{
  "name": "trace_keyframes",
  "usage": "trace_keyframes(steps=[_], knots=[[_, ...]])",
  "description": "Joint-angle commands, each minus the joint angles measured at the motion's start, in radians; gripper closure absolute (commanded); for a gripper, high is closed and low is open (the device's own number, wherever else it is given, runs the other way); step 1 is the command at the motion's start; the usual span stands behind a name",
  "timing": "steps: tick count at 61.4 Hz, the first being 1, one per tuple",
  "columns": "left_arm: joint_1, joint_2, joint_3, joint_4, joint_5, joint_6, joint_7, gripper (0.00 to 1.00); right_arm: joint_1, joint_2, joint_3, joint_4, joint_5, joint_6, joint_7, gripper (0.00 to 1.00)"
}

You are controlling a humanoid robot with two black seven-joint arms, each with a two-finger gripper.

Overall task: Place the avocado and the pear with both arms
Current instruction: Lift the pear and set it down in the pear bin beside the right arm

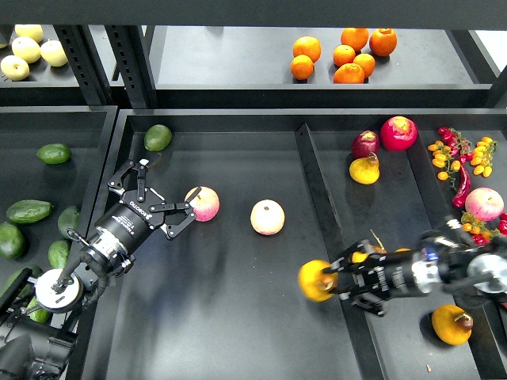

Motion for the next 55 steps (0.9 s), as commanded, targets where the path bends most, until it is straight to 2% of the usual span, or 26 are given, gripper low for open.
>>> trace_keyframes(steps=[1, 9, 23, 39, 55], knots=[[0.000, 0.000, 0.000, 0.000, 0.000, 0.000, 0.000, 0.02, 0.000, -0.102, -0.009, 0.030, 0.034, 0.000, 0.000, 0.99], [0.000, 0.000, 0.000, 0.002, 0.000, 0.000, 0.000, 0.01, -0.024, -0.194, -0.019, 0.050, 0.069, 0.000, 0.000, 0.99], [0.000, 0.000, 0.000, 0.002, 0.000, 0.000, 0.000, 0.02, -0.062, -0.271, -0.037, 0.043, 0.065, 0.000, 0.000, 0.98], [0.000, 0.000, 0.000, 0.002, 0.000, 0.000, 0.000, 0.01, -0.159, -0.226, -0.025, -0.012, 0.048, 0.000, 0.000, 0.97], [0.000, 0.000, 0.000, 0.000, 0.000, 0.000, 0.000, 0.02, -0.181, -0.180, -0.020, -0.078, 0.043, 0.000, 0.000, 0.95]])
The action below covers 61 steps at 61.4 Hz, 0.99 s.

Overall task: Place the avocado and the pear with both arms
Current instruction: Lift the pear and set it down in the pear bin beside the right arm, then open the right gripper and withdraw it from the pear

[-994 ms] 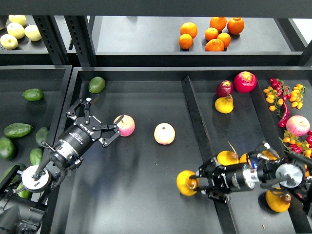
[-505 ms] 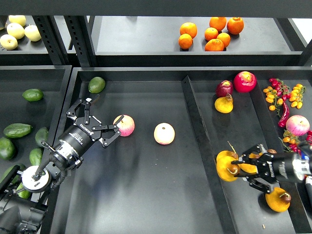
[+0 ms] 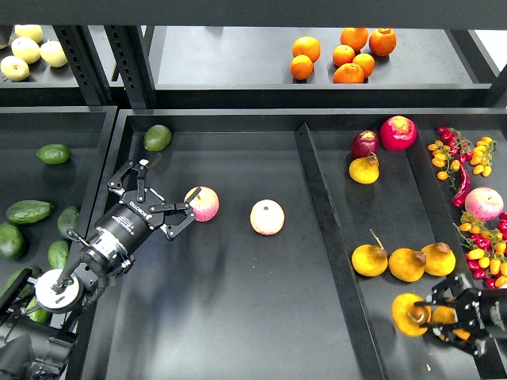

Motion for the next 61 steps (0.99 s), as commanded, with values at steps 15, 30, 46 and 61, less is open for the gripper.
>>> trace_keyframes(steps=[15, 30, 46, 61], knots=[[0.000, 0.000, 0.000, -0.001, 0.000, 0.000, 0.000, 0.01, -0.007, 0.051, 0.002, -0.075, -0.001, 0.000, 0.000, 0.86], [0.000, 0.000, 0.000, -0.003, 0.000, 0.002, 0.001, 0.01, -0.023, 0.059, 0.003, -0.082, -0.003, 0.000, 0.000, 0.71], [0.000, 0.000, 0.000, -0.003, 0.000, 0.002, 0.001, 0.01, -0.026, 0.060, 0.003, -0.095, -0.003, 0.000, 0.000, 0.55], [0.000, 0.000, 0.000, -0.003, 0.000, 0.000, 0.001, 0.01, -0.024, 0.059, 0.003, -0.090, -0.003, 0.000, 0.000, 0.21]])
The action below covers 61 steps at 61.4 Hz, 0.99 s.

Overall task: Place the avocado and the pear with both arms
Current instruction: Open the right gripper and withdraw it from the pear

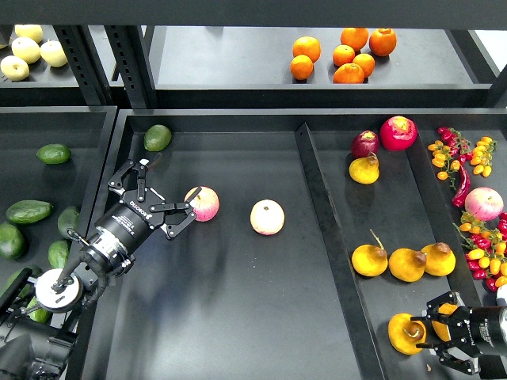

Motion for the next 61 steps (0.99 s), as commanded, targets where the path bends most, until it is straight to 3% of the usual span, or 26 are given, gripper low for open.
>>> trace_keyframes(steps=[1, 3, 10, 38, 40, 61], knots=[[0.000, 0.000, 0.000, 0.000, -0.001, -0.001, 0.000, 0.01, 0.004, -0.002, 0.000, 0.008, 0.000, 0.000, 0.000, 0.19], [0.000, 0.000, 0.000, 0.000, -0.001, -0.001, 0.000, 0.01, 0.009, -0.006, 0.000, 0.014, 0.003, 0.000, 0.000, 0.13], [0.000, 0.000, 0.000, 0.000, 0.001, 0.000, 0.000, 0.01, 0.020, -0.023, 0.006, 0.034, 0.014, 0.000, 0.000, 0.05], [-0.002, 0.000, 0.003, -0.018, -0.002, 0.007, -0.002, 0.01, 0.027, 0.011, 0.311, 0.077, 0.172, 0.000, 0.000, 0.05], [-0.002, 0.000, 0.003, -0.025, -0.002, 0.005, -0.002, 0.02, 0.026, 0.097, 0.387, 0.076, 0.184, 0.000, 0.000, 0.06], [-0.003, 0.000, 0.009, -0.031, -0.002, 0.005, -0.006, 0.02, 0.006, 0.501, 0.744, -0.068, 0.025, 0.000, 0.000, 0.06]])
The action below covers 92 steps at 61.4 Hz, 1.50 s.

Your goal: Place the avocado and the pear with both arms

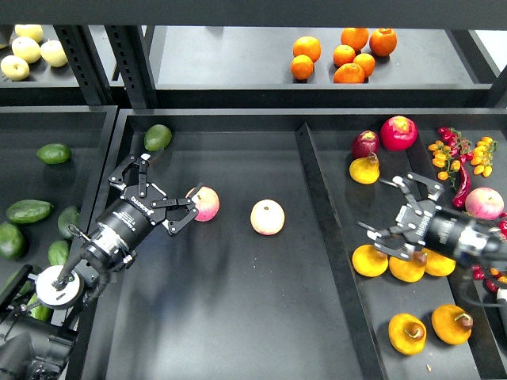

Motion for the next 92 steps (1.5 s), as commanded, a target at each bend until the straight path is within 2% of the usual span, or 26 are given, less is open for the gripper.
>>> trace_keyframes(steps=[1, 10, 17, 19, 25, 28, 29, 34, 46, 58, 71, 92], knots=[[0.000, 0.000, 0.001, -0.001, 0.001, 0.000, -0.002, 0.02, -0.005, 0.159, 0.117, -0.057, -0.130, 0.000, 0.000, 0.06], [0.000, 0.000, 0.001, 0.000, 0.002, 0.000, -0.025, 0.02, -0.025, 0.327, 0.212, -0.108, -0.265, 0.000, 0.000, 0.06], [0.000, 0.000, 0.001, 0.005, 0.002, 0.000, -0.039, 0.01, -0.035, 0.336, 0.272, -0.143, -0.314, 0.000, 0.000, 0.05], [0.000, 0.000, 0.001, 0.005, 0.002, 0.000, -0.042, 0.01, -0.037, 0.336, 0.284, -0.152, -0.322, 0.000, 0.025, 0.05], [0.000, 0.000, 0.001, 0.006, 0.002, -0.002, -0.044, 0.01, -0.037, 0.336, 0.304, -0.198, -0.329, 0.000, 0.143, 0.01], [-0.001, 0.000, 0.001, 0.006, 0.002, -0.002, -0.045, 0.01, -0.037, 0.336, 0.306, -0.209, -0.332, 0.000, 0.170, 0.01], [-0.001, 0.000, 0.001, 0.006, 0.002, -0.002, -0.045, 0.01, -0.037, 0.336, 0.298, -0.223, -0.332, 0.000, 0.191, 0.01], [-0.005, 0.000, 0.002, 0.009, 0.002, -0.003, -0.045, 0.01, -0.035, 0.336, 0.292, -0.243, -0.332, 0.000, 0.202, 0.01], [-0.008, 0.000, 0.013, 0.015, 0.002, -0.005, -0.045, 0.02, 0.001, 0.336, 0.287, -0.272, -0.342, 0.000, 0.292, 0.01], [-0.026, 0.000, 0.019, 0.025, 0.002, -0.005, -0.045, 0.01, 0.029, 0.336, 0.269, -0.272, -0.342, 0.000, 0.300, 0.01], [-0.061, 0.000, 0.020, 0.057, 0.002, -0.005, -0.048, 0.01, 0.087, 0.336, 0.270, -0.278, -0.342, 0.000, 0.360, 0.01], [-0.064, 0.000, 0.020, 0.057, 0.002, -0.005, -0.054, 0.01, 0.109, 0.336, 0.275, -0.280, -0.332, 0.000, 0.361, 0.01]])
